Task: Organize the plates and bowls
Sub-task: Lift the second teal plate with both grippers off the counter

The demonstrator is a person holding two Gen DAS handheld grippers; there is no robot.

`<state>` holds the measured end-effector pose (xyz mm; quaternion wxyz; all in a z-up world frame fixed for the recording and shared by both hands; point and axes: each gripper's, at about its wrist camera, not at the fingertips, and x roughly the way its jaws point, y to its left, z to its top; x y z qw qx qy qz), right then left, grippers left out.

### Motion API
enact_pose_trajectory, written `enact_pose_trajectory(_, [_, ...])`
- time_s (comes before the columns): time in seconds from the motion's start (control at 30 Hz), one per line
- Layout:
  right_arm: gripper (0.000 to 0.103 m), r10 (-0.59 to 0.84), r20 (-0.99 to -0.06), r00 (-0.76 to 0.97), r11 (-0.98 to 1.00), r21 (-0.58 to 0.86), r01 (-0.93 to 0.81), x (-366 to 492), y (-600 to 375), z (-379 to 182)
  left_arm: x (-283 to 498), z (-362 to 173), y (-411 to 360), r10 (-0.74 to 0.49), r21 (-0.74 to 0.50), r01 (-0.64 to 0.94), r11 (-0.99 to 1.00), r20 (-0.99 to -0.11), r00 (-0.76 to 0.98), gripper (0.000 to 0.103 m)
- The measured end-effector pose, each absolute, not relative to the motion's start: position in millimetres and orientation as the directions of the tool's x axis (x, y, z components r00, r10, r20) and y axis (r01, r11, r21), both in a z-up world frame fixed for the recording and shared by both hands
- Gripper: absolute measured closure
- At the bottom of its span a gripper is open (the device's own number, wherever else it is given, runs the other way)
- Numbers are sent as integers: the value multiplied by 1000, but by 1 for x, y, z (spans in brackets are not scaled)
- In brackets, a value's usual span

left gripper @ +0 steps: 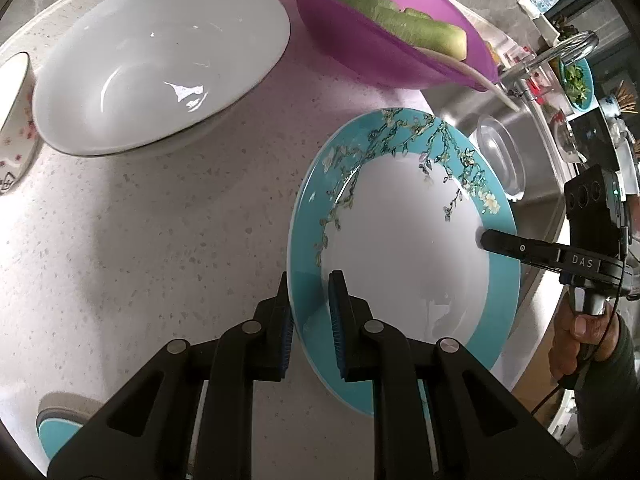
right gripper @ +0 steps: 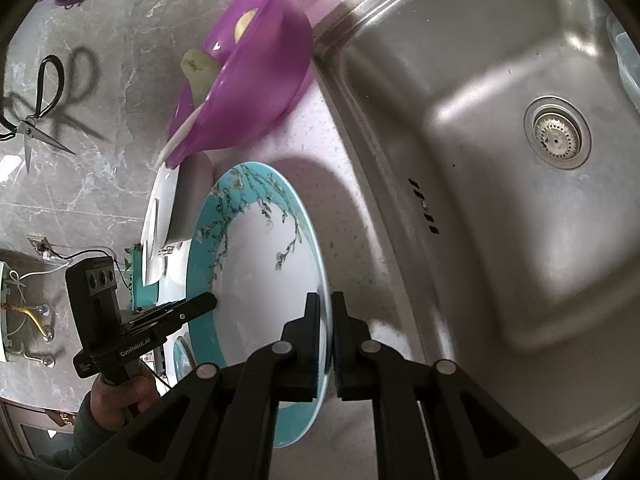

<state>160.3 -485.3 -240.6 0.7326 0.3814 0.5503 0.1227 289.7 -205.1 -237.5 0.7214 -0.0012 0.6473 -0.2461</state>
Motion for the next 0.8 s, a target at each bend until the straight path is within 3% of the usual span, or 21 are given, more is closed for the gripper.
enact_pose_trajectory(0.4, [93, 636, -688, 350, 680, 714, 168, 155, -460, -211, 262, -197, -172, -364, -320, 303, 898, -926, 102, 89])
enact_pose_trajectory(0.8, [93, 671, -673, 312, 693, 719, 60, 154, -378, -181, 229, -153, -82, -357, -311, 239, 920, -917, 179, 88])
